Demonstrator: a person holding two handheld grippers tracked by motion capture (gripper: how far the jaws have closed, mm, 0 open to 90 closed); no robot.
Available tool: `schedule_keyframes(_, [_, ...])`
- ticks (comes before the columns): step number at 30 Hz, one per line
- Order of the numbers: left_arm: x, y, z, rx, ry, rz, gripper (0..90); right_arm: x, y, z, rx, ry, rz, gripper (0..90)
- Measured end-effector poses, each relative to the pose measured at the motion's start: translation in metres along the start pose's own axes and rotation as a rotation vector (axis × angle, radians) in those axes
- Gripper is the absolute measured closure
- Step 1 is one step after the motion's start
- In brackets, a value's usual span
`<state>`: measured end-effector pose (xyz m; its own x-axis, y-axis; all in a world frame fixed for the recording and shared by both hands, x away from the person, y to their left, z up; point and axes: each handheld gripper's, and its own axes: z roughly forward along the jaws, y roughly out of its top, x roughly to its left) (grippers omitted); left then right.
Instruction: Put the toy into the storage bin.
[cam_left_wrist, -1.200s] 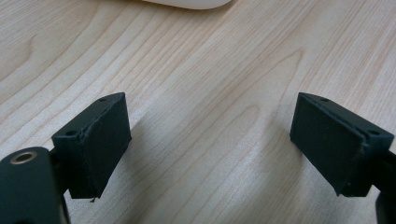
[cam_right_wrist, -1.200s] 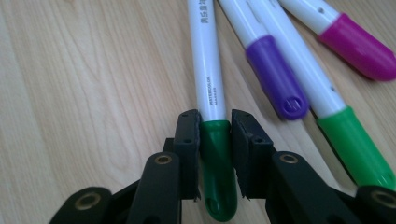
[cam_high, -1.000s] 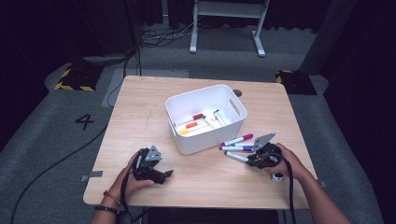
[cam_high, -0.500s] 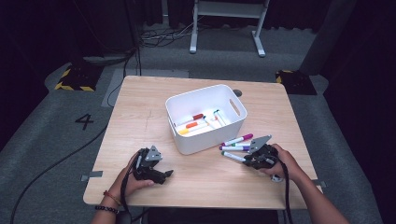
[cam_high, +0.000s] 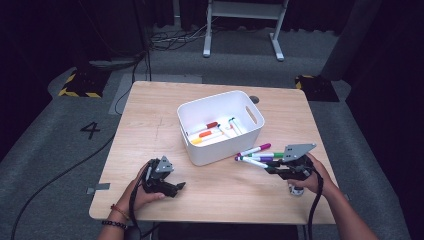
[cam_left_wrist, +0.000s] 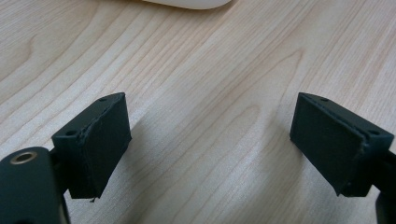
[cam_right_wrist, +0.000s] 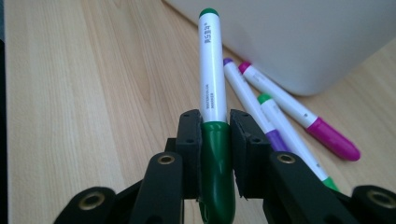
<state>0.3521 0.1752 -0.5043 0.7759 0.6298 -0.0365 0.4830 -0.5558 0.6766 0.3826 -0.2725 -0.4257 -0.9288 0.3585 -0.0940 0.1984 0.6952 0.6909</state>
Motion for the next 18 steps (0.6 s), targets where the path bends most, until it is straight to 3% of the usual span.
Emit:
schedule_keyframes(6, [0.0, 0.0, 0.0, 0.0, 0.0, 0.0, 12.4, 0.004, 0.011, -0.02, -0.088, -0.015, 0.009, 74.8])
schedule_keyframes(14, [0.0, 0.0, 0.0, 0.0, 0.0, 0.0, 12.5, 0.003, 0.03, -0.042, -0.187, -0.015, -0.023, 74.7])
schedule_keyframes(18, [0.0, 0.0, 0.0, 0.0, 0.0, 0.0, 12.4, 0.001, 0.043, -0.05, -0.211, -0.039, -0.048, 74.8])
